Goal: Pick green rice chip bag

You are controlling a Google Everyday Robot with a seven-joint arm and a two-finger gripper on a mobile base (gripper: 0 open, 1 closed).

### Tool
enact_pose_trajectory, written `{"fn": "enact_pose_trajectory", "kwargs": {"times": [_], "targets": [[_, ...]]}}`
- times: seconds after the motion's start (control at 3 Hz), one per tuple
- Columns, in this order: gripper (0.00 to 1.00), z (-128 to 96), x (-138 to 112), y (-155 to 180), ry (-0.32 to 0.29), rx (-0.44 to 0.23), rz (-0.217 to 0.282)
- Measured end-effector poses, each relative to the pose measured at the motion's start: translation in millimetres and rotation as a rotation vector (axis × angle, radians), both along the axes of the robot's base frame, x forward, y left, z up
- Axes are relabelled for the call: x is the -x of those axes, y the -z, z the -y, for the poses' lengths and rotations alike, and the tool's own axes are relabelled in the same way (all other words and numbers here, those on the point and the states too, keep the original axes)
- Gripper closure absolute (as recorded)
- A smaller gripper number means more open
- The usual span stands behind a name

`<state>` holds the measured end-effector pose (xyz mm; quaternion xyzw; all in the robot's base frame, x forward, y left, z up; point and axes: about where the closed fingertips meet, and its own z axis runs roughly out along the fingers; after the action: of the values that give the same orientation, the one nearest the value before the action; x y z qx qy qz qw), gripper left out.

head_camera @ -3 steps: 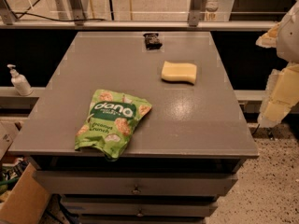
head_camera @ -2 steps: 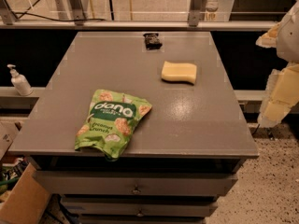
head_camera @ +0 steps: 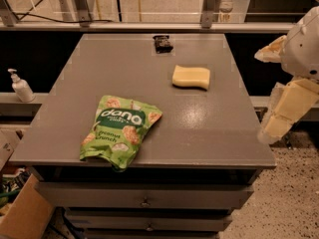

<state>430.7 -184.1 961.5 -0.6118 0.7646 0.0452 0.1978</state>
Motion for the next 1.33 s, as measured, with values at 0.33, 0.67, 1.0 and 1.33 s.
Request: {"fn": "enact_pose_trajectory", "kwargs": {"times": [0.33, 0.67, 1.0, 1.33], "targets": [[0.00, -36, 10, 7, -0.070, -0.107, -0.016], [0.00, -86, 30, 8, -0.153, -0.234, -0.031], [0.00, -86, 30, 8, -0.154, -0.234, -0.031], [0.00, -87, 33, 10, -0.203, -0.252, 0.027]]}}
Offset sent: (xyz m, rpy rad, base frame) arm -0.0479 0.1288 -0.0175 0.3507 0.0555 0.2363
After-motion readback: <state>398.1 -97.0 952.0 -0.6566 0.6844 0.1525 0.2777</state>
